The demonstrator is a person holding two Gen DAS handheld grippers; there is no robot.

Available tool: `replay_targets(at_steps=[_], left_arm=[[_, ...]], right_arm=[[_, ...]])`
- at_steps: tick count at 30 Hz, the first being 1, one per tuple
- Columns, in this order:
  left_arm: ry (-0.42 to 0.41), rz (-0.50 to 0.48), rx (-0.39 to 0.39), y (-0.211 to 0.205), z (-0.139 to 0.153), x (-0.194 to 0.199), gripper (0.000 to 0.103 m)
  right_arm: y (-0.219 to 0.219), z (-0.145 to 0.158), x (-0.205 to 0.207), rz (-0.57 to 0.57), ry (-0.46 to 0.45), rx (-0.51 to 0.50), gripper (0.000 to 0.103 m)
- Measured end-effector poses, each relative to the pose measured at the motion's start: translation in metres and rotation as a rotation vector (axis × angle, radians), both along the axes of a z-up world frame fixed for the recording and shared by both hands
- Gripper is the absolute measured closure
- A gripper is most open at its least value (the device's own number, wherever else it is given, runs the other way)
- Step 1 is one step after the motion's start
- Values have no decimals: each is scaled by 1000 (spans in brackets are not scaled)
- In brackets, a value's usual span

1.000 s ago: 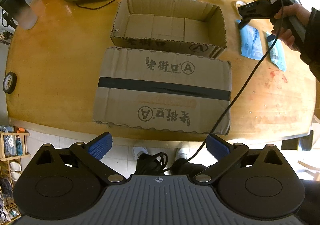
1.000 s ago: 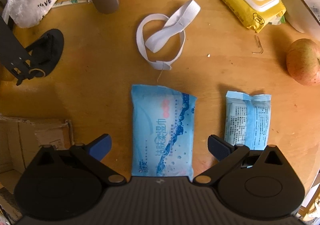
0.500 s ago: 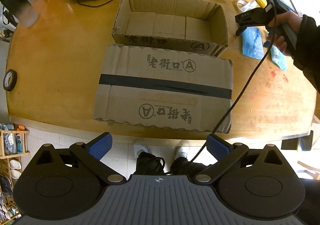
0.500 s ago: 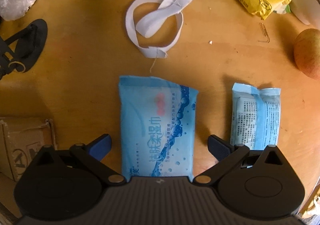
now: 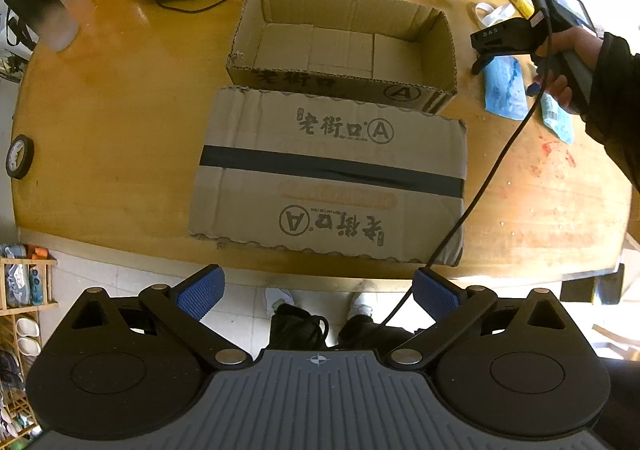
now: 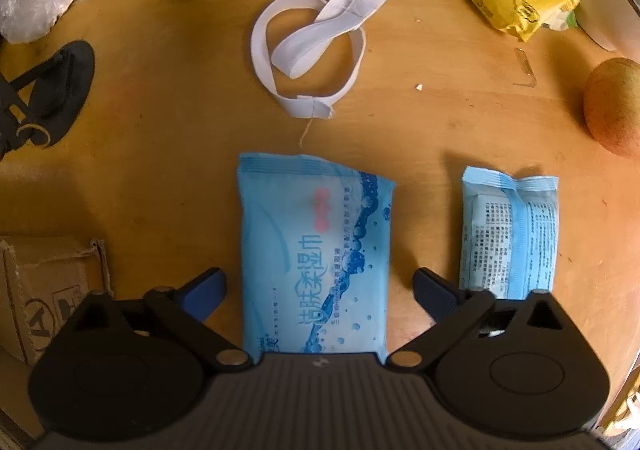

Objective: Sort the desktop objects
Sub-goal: 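Close the right tool on the large blue wet-wipe packet, then lift the large blue packet with the right tool and carry it toward the cardboard box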

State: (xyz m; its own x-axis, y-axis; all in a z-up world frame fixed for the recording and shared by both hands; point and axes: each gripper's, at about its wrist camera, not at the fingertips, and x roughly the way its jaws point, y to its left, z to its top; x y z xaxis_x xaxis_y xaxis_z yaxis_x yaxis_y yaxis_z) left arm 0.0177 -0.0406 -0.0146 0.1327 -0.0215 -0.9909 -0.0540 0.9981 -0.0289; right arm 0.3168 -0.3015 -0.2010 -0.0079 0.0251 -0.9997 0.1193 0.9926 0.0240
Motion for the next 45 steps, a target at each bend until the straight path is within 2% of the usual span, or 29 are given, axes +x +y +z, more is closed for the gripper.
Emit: replay_targets(at_steps=[1, 2, 3, 21, 23, 28, 45], left_arm=[[0, 1, -1, 0, 0, 0, 0], [-1, 3, -1, 1, 0, 0, 0], [-1, 4, -2, 1, 0, -1, 0], [-7, -4, -15, 3, 0, -5, 0], [-7, -7, -16, 3, 0, -5, 0], [-8, -18, -21, 2, 1, -7, 0], [-10, -41, -45, -1, 0, -7, 0]], right_arm=[[0, 1, 0, -1, -1, 1, 16], [0, 1, 0, -2, -1, 2, 28], [-1, 2, 0, -3, -2, 3, 35], [-4, 15, 1, -21, -15, 18, 39], [-16, 29, -12, -18, -19, 20, 39], [-16, 42, -14, -7, -17, 20, 39], [0, 112, -13, 24, -38, 25, 38]])
